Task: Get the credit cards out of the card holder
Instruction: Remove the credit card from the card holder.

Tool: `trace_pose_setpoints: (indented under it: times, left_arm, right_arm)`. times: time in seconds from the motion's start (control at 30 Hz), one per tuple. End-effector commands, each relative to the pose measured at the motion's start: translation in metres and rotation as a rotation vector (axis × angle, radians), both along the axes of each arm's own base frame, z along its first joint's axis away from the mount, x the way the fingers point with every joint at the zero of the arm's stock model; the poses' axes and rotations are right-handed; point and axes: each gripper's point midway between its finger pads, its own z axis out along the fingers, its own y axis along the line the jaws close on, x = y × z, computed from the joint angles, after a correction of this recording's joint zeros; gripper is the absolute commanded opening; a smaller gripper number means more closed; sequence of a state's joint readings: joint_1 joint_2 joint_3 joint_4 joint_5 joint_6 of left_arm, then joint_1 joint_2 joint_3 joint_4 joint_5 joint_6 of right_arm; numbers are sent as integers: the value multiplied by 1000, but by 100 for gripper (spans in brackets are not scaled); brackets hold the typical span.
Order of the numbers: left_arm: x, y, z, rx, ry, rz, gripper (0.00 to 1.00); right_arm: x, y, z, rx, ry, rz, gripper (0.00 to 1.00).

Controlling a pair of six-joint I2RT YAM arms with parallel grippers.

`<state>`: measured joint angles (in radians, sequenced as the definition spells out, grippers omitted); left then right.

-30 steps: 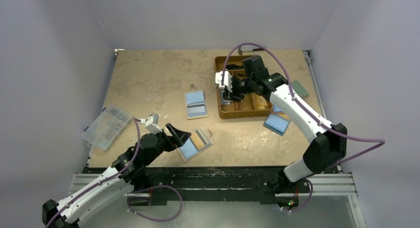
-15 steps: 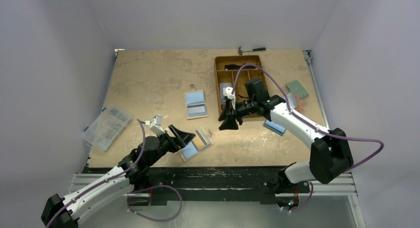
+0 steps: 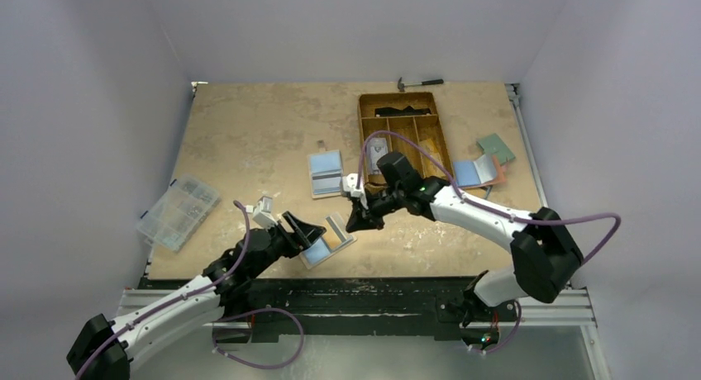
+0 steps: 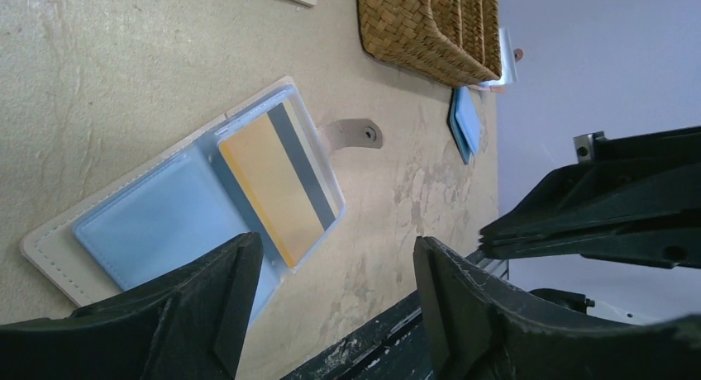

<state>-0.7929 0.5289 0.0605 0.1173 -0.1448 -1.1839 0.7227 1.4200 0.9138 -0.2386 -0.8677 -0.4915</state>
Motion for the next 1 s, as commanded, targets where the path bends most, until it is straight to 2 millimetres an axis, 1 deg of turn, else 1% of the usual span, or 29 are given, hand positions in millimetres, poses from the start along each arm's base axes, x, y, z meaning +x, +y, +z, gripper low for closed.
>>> trace_pose_setpoints:
  times: [0.0, 0.13, 0.23, 0.3, 0.37, 0.4, 0.57, 0.83, 0.97]
  left_arm:
    - [5, 0, 5, -48, -18, 28, 70]
    - [5, 2, -1, -53, -6, 41, 68]
    - [4, 2, -4, -56, -2, 43, 67]
    - [5, 2, -5, -61, -1, 44, 66]
    - [6, 0, -1, -78, -7, 45, 65]
    - [4, 2, -10, -71, 3, 48, 65]
    - [4, 2, -16, -86, 15, 52, 62]
    - [3, 0, -25, -73, 51, 52, 58]
    - [4, 0, -32, -53, 82, 61, 58]
  right_arm:
    - [16, 18, -13, -80, -119, -23, 0]
    - [19, 32, -37, -190, -158, -44, 0]
    - [25, 38, -51, -252, -162, -80, 0]
    - [30, 39, -57, -279, -170, -101, 0]
    - [34, 38, -60, -294, -183, -124, 0]
    - [36, 37, -62, -299, -188, -133, 0]
    - [45, 35, -70, -329, -199, -175, 0]
    - [45, 38, -78, -336, -164, -188, 0]
    - [44, 38, -81, -341, -150, -198, 0]
